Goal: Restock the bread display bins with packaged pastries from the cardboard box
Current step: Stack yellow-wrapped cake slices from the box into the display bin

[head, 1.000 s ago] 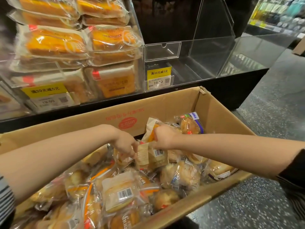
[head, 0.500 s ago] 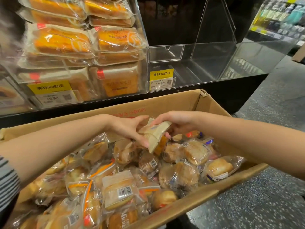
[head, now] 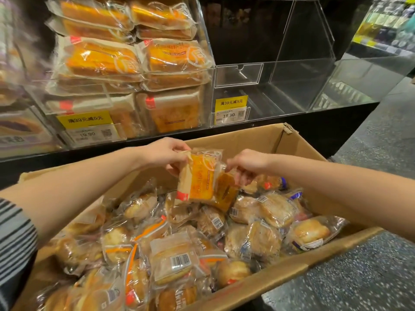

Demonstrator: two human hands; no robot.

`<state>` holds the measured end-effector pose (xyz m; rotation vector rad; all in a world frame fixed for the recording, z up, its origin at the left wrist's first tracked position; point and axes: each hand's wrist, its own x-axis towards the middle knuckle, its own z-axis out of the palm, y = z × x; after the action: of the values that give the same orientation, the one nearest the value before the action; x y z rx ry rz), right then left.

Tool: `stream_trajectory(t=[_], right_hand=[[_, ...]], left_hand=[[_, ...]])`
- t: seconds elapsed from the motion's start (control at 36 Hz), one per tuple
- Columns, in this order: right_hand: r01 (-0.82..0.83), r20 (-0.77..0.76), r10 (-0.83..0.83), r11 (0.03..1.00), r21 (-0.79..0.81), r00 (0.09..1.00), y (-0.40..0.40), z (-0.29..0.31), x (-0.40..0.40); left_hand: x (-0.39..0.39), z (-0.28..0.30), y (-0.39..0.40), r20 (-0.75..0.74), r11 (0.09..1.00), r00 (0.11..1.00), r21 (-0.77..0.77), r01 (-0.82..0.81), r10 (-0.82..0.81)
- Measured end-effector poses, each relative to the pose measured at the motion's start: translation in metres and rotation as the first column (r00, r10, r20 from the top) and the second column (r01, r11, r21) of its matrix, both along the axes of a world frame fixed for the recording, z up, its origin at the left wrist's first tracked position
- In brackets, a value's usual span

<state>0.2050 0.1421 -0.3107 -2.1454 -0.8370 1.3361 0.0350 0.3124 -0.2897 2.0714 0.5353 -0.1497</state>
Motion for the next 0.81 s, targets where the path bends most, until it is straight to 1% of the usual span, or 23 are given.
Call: stream_trajectory(t=[0.03, 0.06, 0.08, 0.11, 0.17, 0.25, 0.33, 0.5, 0.58, 0.67, 0.75, 0.81], right_hand=[[-0.069, 0.221, 0.071, 0.998, -0.015, 0.973, 0.002, -0.005, 0.0], [-0.14, 0.397, 0.143, 0.989, -0.038, 0.907, 0.004, -0.008, -0.001], [-0.191, 0.504, 0.198, 0.979, -0.066, 0.841, 0.005, -0.012, -0.001], [-0.213, 0.55, 0.231, 0.972, -0.097, 0.803, 0.006, -0.014, -0.004], [-0.218, 0.581, 0.272, 0.962, -0.162, 0.767, 0.007, -0.018, -0.009], [-0.229, 0.654, 0.329, 0.944, -0.237, 0.681, 0.01, -0.025, -0.016], [-0.256, 0.668, 0.37, 0.929, -0.268, 0.646, 0.013, -0.026, -0.023], [-0.185, 0.649, 0.275, 0.961, -0.205, 0.709, 0.019, -0.029, -0.021], [-0.156, 0.64, 0.257, 0.965, -0.212, 0.724, 0.02, -0.027, -0.017], [-0.172, 0.581, 0.266, 0.962, -0.213, 0.769, 0.019, -0.026, -0.016], [-0.202, 0.573, 0.3, 0.952, -0.23, 0.762, 0.017, -0.034, -0.022], [-0.213, 0.584, 0.289, 0.957, -0.198, 0.758, 0.015, -0.037, -0.025]], left_hand=[[-0.002, -0.001, 0.003, -0.008, 1.0, 1.0, -0.007, -0.016, 0.016], [-0.003, -0.003, 0.006, -0.018, 0.999, 0.999, -0.014, -0.031, 0.031], [-0.005, -0.004, 0.009, -0.03, 0.999, 0.999, -0.017, -0.042, 0.041], [-0.006, -0.005, 0.01, -0.045, 0.999, 0.998, -0.016, -0.046, 0.045], [-0.007, -0.007, 0.013, -0.07, 0.999, 0.997, -0.017, -0.036, 0.034], [-0.009, -0.009, 0.016, -0.094, 0.999, 0.996, -0.047, -0.001, -0.003], [-0.011, -0.011, 0.018, -0.115, 0.997, 0.993, -0.078, 0.008, -0.017], [-0.013, -0.017, 0.025, -0.161, 0.997, 0.985, 0.039, 0.066, -0.059], [-0.015, -0.017, 0.027, -0.173, 0.996, 0.982, 0.037, 0.077, -0.07], [-0.017, -0.015, 0.028, -0.164, 0.998, 0.984, 0.018, 0.068, -0.064], [-0.022, -0.015, 0.028, -0.152, 0.998, 0.987, 0.006, 0.056, -0.054], [-0.024, -0.013, 0.029, -0.152, 0.999, 0.988, 0.001, 0.037, -0.037]])
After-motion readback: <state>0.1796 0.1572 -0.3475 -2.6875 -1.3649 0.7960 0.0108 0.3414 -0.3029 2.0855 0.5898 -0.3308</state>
